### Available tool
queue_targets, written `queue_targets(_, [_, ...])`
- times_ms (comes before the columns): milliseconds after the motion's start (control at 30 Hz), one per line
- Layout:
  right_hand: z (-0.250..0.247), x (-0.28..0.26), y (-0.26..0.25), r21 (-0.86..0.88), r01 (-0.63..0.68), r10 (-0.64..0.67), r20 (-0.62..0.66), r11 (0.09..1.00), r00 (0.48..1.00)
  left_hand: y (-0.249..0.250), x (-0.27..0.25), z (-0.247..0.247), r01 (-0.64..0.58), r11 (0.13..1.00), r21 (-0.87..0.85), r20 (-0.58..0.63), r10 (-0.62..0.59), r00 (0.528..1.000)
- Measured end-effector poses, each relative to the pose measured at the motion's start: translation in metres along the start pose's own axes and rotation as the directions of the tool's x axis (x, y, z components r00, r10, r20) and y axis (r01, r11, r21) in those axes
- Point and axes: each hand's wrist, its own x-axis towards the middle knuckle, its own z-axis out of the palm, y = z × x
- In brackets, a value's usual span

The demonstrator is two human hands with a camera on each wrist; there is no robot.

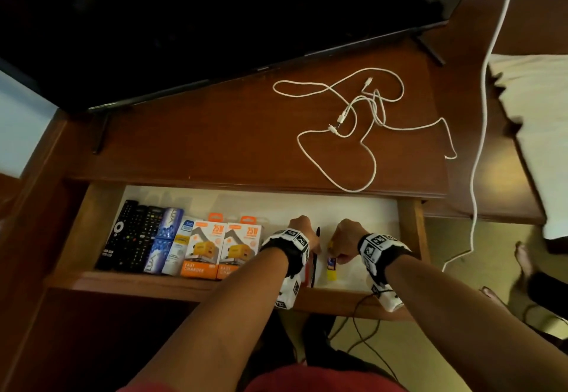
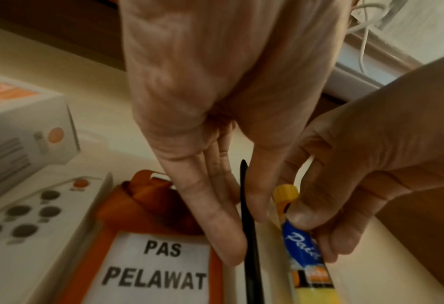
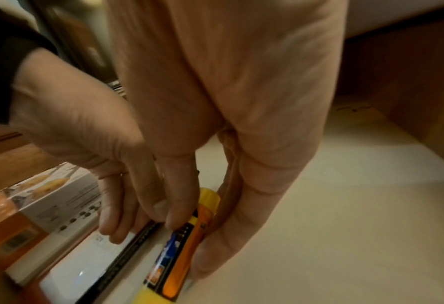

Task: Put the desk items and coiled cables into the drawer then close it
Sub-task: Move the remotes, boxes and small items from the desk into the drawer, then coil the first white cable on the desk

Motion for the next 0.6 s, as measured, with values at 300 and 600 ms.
queue_targets(300, [-0.01, -0.017, 0.0, -0.223, 0.145, -0.162, -0.061, 0.964, 0.985, -0.002, 0.002, -0.005, -0.006, 0.998, 0.06, -0.038, 0.008, 0.999])
queue_targets(600, [-0.118, -0.117, -0.015, 0.129, 0.556, -0.456, -0.439, 0.821, 0.775, 0.035, -0.082, -0.119, -0.317, 0.94, -0.128, -0.39, 0.247, 0.887])
